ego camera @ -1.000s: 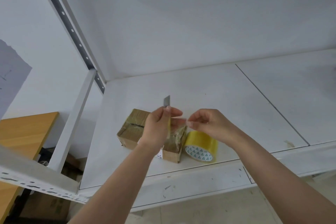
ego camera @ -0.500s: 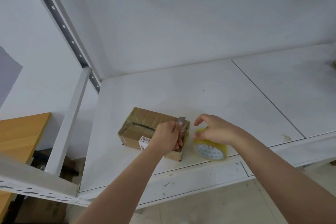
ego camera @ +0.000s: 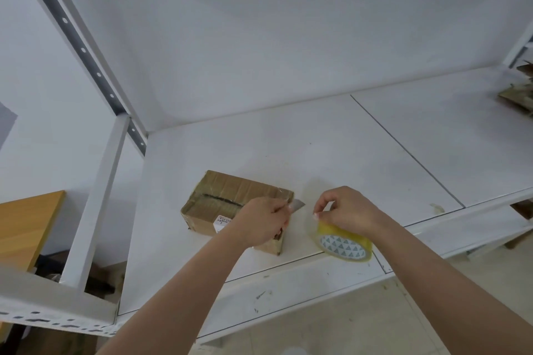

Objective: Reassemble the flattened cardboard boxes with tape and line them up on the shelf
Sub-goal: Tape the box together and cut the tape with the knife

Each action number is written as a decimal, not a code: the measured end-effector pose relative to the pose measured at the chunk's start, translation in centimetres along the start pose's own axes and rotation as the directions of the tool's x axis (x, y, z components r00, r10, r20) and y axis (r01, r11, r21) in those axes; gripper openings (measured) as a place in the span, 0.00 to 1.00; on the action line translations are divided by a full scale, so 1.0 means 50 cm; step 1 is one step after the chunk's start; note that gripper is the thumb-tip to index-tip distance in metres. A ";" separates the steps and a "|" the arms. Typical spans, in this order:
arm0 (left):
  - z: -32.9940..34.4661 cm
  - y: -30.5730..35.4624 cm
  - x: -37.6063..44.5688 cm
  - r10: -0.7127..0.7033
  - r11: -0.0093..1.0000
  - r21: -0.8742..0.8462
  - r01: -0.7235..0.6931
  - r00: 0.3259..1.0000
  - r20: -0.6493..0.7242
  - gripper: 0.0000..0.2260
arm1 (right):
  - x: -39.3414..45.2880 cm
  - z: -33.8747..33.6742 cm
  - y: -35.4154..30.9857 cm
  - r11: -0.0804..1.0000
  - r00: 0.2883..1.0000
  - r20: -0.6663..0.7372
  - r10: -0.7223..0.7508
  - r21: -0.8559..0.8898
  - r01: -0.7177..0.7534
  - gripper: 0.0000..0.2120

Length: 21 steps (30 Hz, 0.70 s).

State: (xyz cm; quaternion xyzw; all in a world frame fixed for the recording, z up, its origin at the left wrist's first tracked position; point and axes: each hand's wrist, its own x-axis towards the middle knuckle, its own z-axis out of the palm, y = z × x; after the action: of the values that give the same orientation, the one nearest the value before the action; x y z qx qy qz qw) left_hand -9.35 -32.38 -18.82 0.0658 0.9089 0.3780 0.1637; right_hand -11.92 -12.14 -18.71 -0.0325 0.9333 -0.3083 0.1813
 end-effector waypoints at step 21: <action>0.033 0.024 0.008 -0.073 0.975 0.185 0.125 0.961 -0.267 0.13 | -0.020 0.039 0.000 0.962 0.985 -0.121 0.122 0.258 -0.087 0.06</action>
State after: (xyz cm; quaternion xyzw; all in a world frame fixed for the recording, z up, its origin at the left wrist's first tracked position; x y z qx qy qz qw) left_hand -9.17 -30.34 -19.16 -0.0136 0.9579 0.2814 0.0553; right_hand -10.29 -13.07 -19.87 0.0611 0.8971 -0.4157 0.1363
